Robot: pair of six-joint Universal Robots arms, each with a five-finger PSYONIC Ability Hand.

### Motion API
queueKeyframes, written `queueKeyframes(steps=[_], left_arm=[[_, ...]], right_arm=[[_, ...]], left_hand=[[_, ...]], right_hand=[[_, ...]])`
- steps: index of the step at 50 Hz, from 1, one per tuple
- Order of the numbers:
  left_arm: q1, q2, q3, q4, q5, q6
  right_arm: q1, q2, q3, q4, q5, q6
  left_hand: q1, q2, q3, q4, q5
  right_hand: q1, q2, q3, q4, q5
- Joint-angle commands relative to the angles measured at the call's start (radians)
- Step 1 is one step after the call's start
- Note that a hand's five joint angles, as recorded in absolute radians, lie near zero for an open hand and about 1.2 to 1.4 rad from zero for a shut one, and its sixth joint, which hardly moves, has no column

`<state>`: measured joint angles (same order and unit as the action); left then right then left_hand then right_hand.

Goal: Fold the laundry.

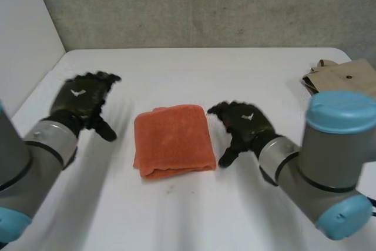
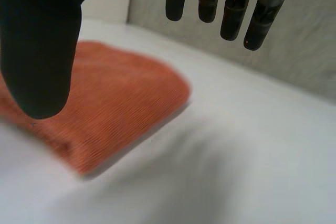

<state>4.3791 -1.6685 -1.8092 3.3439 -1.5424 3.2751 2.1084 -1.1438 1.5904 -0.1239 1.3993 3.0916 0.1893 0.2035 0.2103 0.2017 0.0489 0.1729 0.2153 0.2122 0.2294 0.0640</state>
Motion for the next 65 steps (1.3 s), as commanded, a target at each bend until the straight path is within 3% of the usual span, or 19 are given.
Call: queueKeyframes(steps=[1, 8, 17, 24, 38, 45, 51, 55, 60, 65], left_arm=[[0.074, 0.131, 0.017, 0.028, 0.008, -0.032], [0.065, 0.170, 0.143, -0.142, 0.018, -0.075], [0.048, 0.176, 0.316, -0.308, 0.011, -0.100], [0.045, 0.176, 0.338, -0.328, 0.008, -0.100], [0.033, 0.170, 0.324, -0.327, 0.008, -0.103], [0.031, 0.159, 0.311, -0.320, 0.008, -0.106], [0.031, 0.151, 0.249, -0.249, 0.010, -0.104], [0.031, 0.150, 0.202, -0.187, 0.013, -0.103], [0.034, 0.125, 0.176, -0.159, 0.013, -0.104], [0.033, 0.102, 0.163, -0.156, 0.015, -0.104]], right_arm=[[-0.094, -0.241, 0.095, -0.103, 0.030, -0.114], [-0.117, -0.362, -0.009, -0.016, 0.162, -0.126], [-0.119, -0.367, -0.239, 0.260, 0.199, -0.122], [-0.120, -0.367, -0.247, 0.273, 0.250, -0.129], [-0.120, -0.366, -0.244, 0.271, 0.253, -0.133], [-0.113, -0.349, -0.254, 0.288, 0.192, -0.159], [-0.107, -0.188, -0.242, 0.385, 0.057, -0.297], [-0.105, -0.110, -0.227, 0.420, 0.020, -0.289], [-0.058, 0.001, -0.182, 0.294, -0.019, -0.215], [-0.018, 0.084, -0.123, 0.117, -0.135, -0.163]], left_hand=[[-0.002, -0.016, -0.023, -0.015, -0.036], [0.004, -0.011, -0.017, -0.009, -0.030], [0.004, -0.011, -0.017, -0.009, -0.030], [0.007, -0.008, -0.014, -0.006, -0.028], [0.001, -0.013, -0.020, -0.012, -0.033], [0.001, -0.013, -0.020, -0.012, -0.033], [0.001, -0.013, -0.020, -0.012, -0.033], [0.001, -0.013, -0.020, -0.012, -0.033], [0.001, -0.013, -0.020, -0.012, -0.033], [0.001, -0.013, -0.020, -0.012, -0.033]], right_hand=[[0.002, -0.041, -0.038, -0.055, -0.064], [0.002, -0.041, -0.038, -0.055, -0.064], [0.002, -0.041, -0.038, -0.055, -0.064], [0.002, -0.041, -0.038, -0.055, -0.064], [0.002, -0.041, -0.038, -0.055, -0.064], [0.002, -0.041, -0.038, -0.055, -0.064], [0.002, -0.041, -0.038, -0.055, -0.064], [0.002, -0.041, -0.038, -0.055, -0.064], [0.002, -0.041, -0.038, -0.055, -0.064], [0.002, -0.041, -0.038, -0.055, -0.064]])
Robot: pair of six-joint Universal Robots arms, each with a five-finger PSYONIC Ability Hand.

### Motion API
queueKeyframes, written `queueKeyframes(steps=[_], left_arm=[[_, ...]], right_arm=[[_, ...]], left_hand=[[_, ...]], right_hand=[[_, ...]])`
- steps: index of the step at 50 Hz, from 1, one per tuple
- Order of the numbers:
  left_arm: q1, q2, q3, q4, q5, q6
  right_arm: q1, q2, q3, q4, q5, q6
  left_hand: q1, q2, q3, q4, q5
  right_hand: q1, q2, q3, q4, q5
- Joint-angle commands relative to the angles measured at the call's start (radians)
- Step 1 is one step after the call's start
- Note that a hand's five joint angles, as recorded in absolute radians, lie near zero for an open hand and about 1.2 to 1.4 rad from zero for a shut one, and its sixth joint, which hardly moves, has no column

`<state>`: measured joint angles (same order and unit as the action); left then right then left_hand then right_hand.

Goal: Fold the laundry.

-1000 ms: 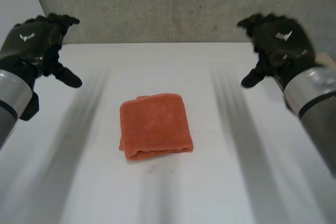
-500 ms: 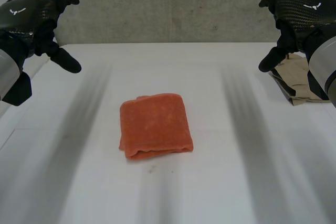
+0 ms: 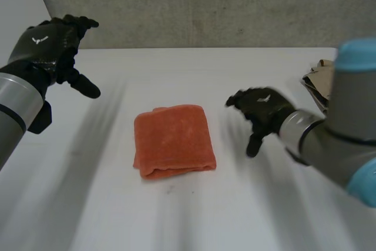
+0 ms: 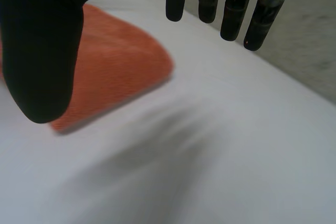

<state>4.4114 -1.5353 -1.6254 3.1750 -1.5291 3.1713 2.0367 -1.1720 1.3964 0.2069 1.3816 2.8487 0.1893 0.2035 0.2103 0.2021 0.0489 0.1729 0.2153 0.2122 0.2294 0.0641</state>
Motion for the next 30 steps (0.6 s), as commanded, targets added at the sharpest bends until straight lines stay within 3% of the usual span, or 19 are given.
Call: queueKeyframes(steps=[1, 12, 19, 30], left_arm=[[-0.001, -0.035, -0.024, 0.013, 0.001, -0.001], [0.000, -0.062, -0.034, 0.016, 0.001, -0.004], [0.002, -0.069, -0.039, 0.029, 0.001, -0.005], [-0.001, -0.069, -0.047, 0.039, 0.001, -0.005]], right_arm=[[0.057, 0.127, 0.076, -0.231, -0.131, 0.083], [0.132, 0.284, 0.035, -0.328, -0.151, 0.075], [0.132, 0.301, 0.027, -0.402, -0.153, 0.072], [0.134, 0.334, -0.008, -0.423, -0.150, 0.061]], left_hand=[[0.001, -0.013, -0.020, -0.012, -0.033], [0.001, -0.013, -0.020, -0.012, -0.033], [0.001, -0.013, -0.020, -0.012, -0.033], [0.001, -0.013, -0.020, -0.012, -0.033]], right_hand=[[0.002, -0.041, -0.038, -0.055, -0.064], [0.085, 0.043, 0.046, 0.029, 0.019], [0.320, 0.278, 0.281, 0.263, 0.254], [0.382, 0.339, 0.342, 0.325, 0.316]])
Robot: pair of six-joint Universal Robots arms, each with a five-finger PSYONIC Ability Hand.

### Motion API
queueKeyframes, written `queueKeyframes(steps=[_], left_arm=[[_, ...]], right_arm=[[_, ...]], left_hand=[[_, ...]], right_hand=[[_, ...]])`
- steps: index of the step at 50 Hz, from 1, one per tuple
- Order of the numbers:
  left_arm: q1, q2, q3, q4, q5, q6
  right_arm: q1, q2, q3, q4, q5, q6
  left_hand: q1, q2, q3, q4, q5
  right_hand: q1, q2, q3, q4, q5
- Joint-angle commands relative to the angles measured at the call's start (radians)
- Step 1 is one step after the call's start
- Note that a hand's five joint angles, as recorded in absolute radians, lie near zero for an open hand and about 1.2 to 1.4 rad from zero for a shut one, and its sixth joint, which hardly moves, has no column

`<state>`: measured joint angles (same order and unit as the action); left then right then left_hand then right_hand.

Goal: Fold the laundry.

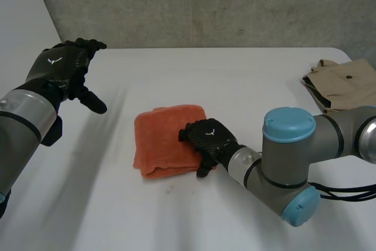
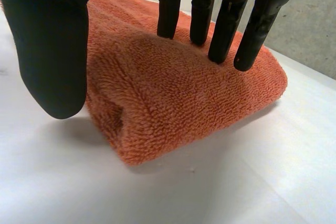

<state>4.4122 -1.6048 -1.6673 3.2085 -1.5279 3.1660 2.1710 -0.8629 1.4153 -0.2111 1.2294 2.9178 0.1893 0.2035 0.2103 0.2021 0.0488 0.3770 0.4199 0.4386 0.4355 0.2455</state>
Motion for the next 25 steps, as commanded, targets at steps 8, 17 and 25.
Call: queueKeyframes(steps=[8, 17, 25], left_arm=[[-0.002, -0.001, -0.005, 0.005, 0.000, 0.000], [-0.002, -0.007, -0.005, 0.005, 0.000, -0.001], [-0.002, -0.009, -0.005, 0.005, 0.000, -0.001]], right_arm=[[0.000, 0.041, -0.042, -0.007, 0.005, -0.072], [0.000, 0.059, -0.065, -0.007, 0.009, -0.086], [0.000, 0.067, -0.076, -0.010, 0.009, -0.124]], left_hand=[[0.001, -0.013, -0.020, -0.012, -0.033], [0.001, -0.013, -0.020, -0.012, -0.033], [0.001, -0.013, -0.020, -0.012, -0.033]], right_hand=[[0.283, 0.240, 0.222, 0.225, 0.240], [0.354, 0.311, 0.292, 0.295, 0.311], [0.486, 0.443, 0.424, 0.427, 0.443]])
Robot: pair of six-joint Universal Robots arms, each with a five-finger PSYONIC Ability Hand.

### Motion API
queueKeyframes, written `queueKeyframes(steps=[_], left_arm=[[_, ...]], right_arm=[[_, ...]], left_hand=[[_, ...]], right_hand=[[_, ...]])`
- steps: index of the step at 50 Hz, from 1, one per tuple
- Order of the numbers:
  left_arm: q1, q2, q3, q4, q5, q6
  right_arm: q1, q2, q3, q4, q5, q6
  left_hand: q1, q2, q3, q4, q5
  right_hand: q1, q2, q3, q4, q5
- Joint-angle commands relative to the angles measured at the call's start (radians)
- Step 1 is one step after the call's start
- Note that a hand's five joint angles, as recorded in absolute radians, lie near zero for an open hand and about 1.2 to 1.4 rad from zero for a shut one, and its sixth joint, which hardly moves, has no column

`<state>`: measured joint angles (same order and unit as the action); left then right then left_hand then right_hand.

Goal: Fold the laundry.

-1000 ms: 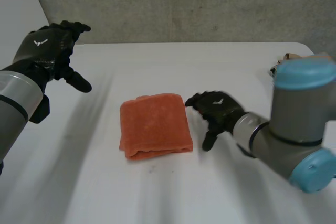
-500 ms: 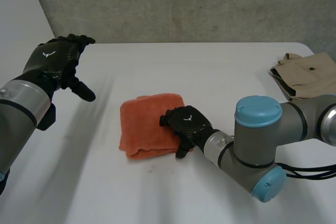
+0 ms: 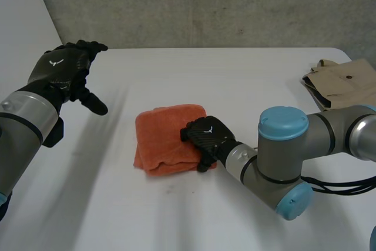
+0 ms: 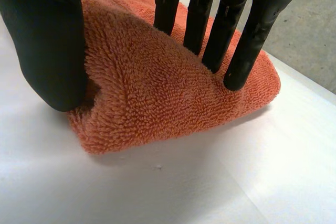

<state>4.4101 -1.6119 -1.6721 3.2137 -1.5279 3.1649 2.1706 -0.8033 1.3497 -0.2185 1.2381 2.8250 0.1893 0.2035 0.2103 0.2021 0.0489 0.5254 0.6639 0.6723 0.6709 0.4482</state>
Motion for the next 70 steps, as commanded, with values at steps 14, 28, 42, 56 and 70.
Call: queueKeyframes(steps=[14, 28, 42, 56, 70], left_arm=[[0.000, -0.002, 0.000, 0.005, 0.000, 0.000], [0.002, -0.002, 0.000, 0.006, 0.002, 0.000], [0.012, -0.005, -0.006, 0.031, 0.000, 0.000], [0.025, -0.014, -0.021, 0.035, -0.005, -0.034], [0.037, -0.014, -0.061, 0.037, -0.008, -0.057]], right_arm=[[0.000, 0.027, -0.044, -0.005, 0.024, -0.074], [0.002, 0.035, -0.055, -0.019, 0.024, -0.142], [0.017, 0.047, -0.133, -0.022, 0.014, -0.427], [-0.201, -0.043, -0.360, -0.050, -0.118, -0.507], [-0.742, 0.078, -0.567, -0.055, -0.334, -0.119]], left_hand=[[0.001, -0.013, -0.020, -0.012, -0.033], [0.001, -0.013, -0.020, -0.012, -0.033], [0.001, -0.013, -0.020, -0.012, -0.033], [0.001, -0.013, -0.020, -0.012, -0.033], [0.001, -0.013, -0.020, -0.012, -0.033]], right_hand=[[0.384, 0.246, 0.237, 0.239, 0.287], [0.871, 0.732, 0.724, 0.725, 0.774], [0.871, 0.732, 0.724, 0.725, 0.774], [0.871, 0.732, 0.724, 0.725, 0.774], [0.871, 0.732, 0.724, 0.725, 0.774]])
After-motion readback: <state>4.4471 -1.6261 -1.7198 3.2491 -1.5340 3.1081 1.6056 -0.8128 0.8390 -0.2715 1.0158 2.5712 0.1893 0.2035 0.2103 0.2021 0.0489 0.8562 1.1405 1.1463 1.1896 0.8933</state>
